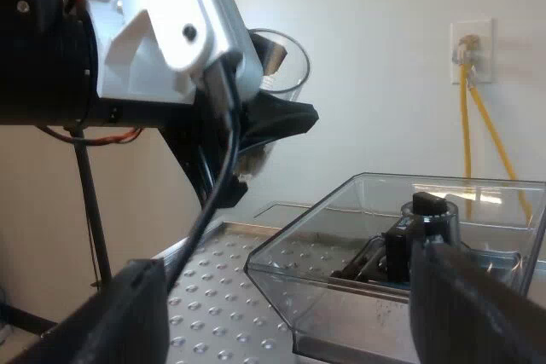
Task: Pour the beans into the coffee machine
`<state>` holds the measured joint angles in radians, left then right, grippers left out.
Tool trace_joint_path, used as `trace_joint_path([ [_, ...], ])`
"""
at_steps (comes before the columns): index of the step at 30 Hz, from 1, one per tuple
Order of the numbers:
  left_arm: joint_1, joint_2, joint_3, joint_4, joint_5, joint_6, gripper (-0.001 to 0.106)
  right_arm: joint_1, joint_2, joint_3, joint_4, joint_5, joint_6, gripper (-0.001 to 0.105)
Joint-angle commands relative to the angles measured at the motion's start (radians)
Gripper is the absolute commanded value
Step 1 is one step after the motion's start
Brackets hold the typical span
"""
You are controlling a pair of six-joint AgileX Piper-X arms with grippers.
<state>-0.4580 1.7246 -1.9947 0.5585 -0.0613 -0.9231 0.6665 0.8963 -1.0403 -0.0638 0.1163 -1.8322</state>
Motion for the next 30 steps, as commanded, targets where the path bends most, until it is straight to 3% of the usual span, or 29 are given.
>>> trace_joint_path([
  [1,-0.015,-0.010,-0.012,-0.028,-0.013,0.065,0.028,0.001,-0.012,-0.004,-0.007,-0.001,-0.003,0.062],
  [8,-0.051,-0.010,-0.012,-0.056,-0.040,0.248,0.028,0.001,-0.012,-0.004,-0.007,-0.001,-0.003,0.062],
  [16,-0.051,-0.001,-0.012,-0.056,-0.048,0.313,0.028,0.001,-0.012,-0.004,-0.007,-0.001,0.035,0.062],
  [19,-0.051,0.019,-0.012,-0.056,-0.051,0.394,0.028,0.001,-0.012,-0.004,-0.007,-0.001,0.035,0.062],
  [22,-0.051,0.027,-0.012,-0.056,-0.051,0.426,0.028,0.001,-0.012,-0.004,-0.007,-0.001,0.035,0.062],
  [23,-0.051,0.039,-0.012,-0.056,-0.051,0.496,0.028,0.001,-0.012,-0.004,-0.007,-0.001,0.035,0.062],
  [30,-0.051,0.048,-0.012,-0.065,-0.051,0.614,0.028,0.001,-0.012,-0.004,-0.005,-0.001,0.035,0.062],
])
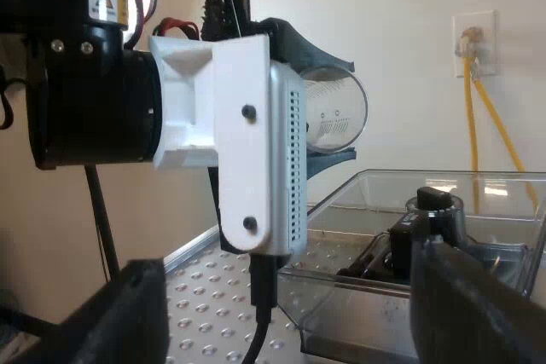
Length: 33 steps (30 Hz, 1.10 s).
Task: Pour the beans into the coffee machine
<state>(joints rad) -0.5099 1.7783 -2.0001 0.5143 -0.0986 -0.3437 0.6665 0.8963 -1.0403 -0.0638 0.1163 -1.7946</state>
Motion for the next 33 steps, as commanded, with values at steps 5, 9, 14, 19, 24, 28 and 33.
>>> trace_joint_path([
  [5,0.001,0.005,-0.007,-0.020,-0.014,0.133,0.028,0.001,-0.012,-0.004,-0.005,-0.001,-0.003,0.062],
  [9,0.001,0.011,-0.007,-0.018,-0.014,0.222,0.028,0.001,-0.012,-0.004,-0.005,-0.001,-0.003,0.062],
  [14,0.001,0.012,-0.007,-0.018,-0.014,0.279,0.028,0.001,-0.012,-0.004,-0.005,-0.001,-0.003,0.062],
  [19,0.001,0.012,-0.007,-0.018,-0.014,0.382,0.028,0.001,-0.012,-0.004,-0.005,-0.001,0.000,0.062],
  [24,0.001,0.012,-0.007,-0.018,-0.014,0.494,0.028,0.001,-0.012,-0.004,-0.005,-0.001,0.004,0.062],
  [28,0.001,0.012,-0.007,-0.018,0.014,0.637,0.028,0.001,-0.012,-0.004,-0.005,-0.001,0.004,0.062],
  [33,0.001,0.012,-0.007,-0.018,0.052,0.726,0.028,0.001,-0.012,-0.004,-0.005,-0.001,0.004,0.062],
])
